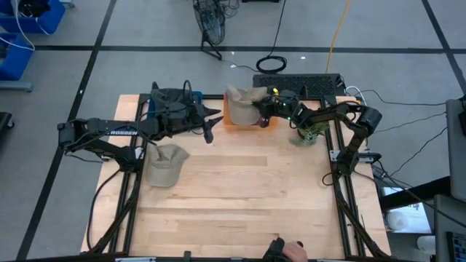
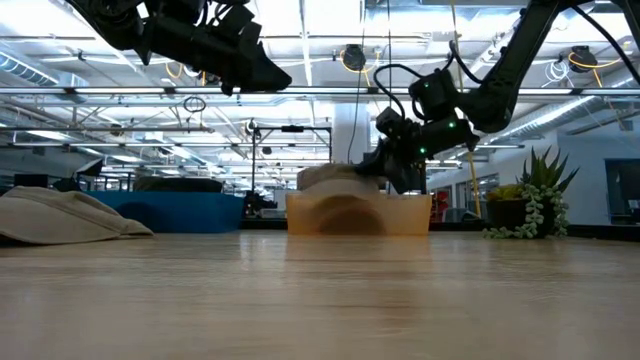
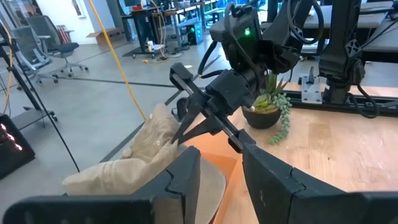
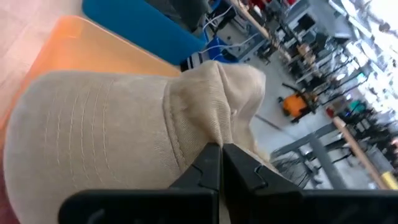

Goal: Pick & Place hat
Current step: Put the right brown cap into the orange bin

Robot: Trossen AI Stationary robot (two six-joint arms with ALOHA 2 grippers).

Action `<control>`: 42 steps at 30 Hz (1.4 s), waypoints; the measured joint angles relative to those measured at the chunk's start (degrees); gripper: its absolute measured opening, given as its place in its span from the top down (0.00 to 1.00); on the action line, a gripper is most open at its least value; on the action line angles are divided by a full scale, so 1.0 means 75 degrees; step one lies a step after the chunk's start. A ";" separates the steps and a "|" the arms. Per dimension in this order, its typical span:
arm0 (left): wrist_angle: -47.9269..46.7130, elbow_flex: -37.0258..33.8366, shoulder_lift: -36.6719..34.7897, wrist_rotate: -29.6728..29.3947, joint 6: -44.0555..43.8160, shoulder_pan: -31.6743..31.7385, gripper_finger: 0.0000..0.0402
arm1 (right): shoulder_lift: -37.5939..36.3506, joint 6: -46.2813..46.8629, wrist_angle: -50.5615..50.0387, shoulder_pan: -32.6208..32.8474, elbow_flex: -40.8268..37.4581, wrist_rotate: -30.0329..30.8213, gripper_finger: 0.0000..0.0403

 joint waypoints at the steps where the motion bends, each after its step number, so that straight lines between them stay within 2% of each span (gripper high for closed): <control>1: 0.0001 0.0000 0.0000 0.0000 -0.0013 0.0000 0.69 | 0.0000 0.0109 -0.0062 -0.0018 0.0000 0.0000 1.00; 6: 0.0001 0.0000 0.0000 0.0008 -0.0073 0.0000 0.69 | -0.0003 0.0461 -0.0234 -0.0096 0.0000 -0.0001 1.00; 14: -0.0002 0.0000 0.0000 0.0012 -0.0102 0.0000 0.69 | -0.0003 0.0358 -0.0232 -0.0094 0.0000 -0.0001 0.96; 20: -0.0013 0.0000 0.0000 0.0012 -0.0107 0.0000 0.69 | -0.0008 0.0723 0.0029 -0.0074 -0.0003 0.0051 0.85; 25: -0.0171 0.0000 0.0000 0.0012 -0.0090 0.0000 0.69 | -0.0399 0.1243 0.0179 0.0132 -0.0006 0.0046 0.75; 29: -0.0241 0.0000 0.0000 0.0012 -0.0038 0.0000 0.69 | -0.0804 0.2195 0.0204 0.0339 -0.0006 -0.0007 0.72; 34: -0.0154 0.0000 0.0000 0.0012 -0.0038 0.0000 0.69 | -0.0764 0.4422 0.0275 0.0662 -0.0003 -0.0439 0.74; 36: -0.0081 0.0000 0.0000 0.0012 -0.0050 -0.0003 0.69 | -0.0585 0.4765 0.0170 0.0774 -0.0004 -0.0272 0.75; 39: 0.0124 0.0000 0.0000 0.0012 -0.0099 0.0000 0.69 | -0.0232 0.5494 0.0166 0.0769 0.0151 0.0421 0.77; 42: 0.0349 0.0000 0.0000 0.0012 -0.0105 0.0000 0.69 | 0.0149 0.6350 0.0087 0.0672 0.0578 0.0594 0.77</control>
